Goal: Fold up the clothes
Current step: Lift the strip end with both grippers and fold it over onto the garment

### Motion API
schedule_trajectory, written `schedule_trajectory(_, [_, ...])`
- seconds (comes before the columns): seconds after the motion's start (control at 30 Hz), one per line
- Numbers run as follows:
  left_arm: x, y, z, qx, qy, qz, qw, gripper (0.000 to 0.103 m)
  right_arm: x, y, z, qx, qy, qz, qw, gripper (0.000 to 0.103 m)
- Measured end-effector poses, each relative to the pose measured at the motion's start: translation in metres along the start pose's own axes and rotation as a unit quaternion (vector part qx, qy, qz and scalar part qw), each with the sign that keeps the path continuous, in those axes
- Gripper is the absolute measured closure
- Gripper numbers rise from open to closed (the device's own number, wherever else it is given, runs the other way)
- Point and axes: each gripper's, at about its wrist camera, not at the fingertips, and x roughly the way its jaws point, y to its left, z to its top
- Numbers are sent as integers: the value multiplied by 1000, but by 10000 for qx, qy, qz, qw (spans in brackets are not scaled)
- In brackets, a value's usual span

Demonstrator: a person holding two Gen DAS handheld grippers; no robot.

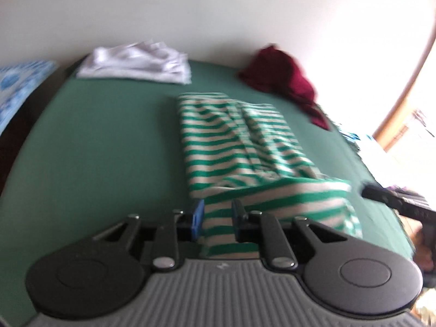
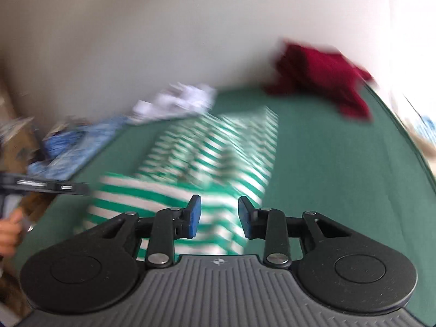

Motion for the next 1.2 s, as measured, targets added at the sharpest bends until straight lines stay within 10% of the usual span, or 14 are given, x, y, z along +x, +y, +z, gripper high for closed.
schedule_trajectory(0.1, [7,-27,-4,485,-12,-274,9984,88,18,25,8,-433,377,755,9955,73])
schedule_trajectory(0.27, [71,-39,-7,1223,51,890,9885,60,82,39,4,-934,906,-149,9914,97])
schedule_trajectory(0.53, [87,-12,0,1078,-122,869,9903,32,105,20,5,-319,568,-107,9978,102])
schedule_trajectory(0.73, [47,-5,10,1222,-419,848,9880,49,55,4,21,210,287,-375,9987,90])
schedule_trajectory(0.93, [-8,-39,-8,1372,-791,420,9865,57,4,35,8,-193,197,549,9981,89])
schedule_trajectory(1.2, [55,-43,-44,1329,-278,286,9903,58,40,13,-42,91,565,-204,9982,92])
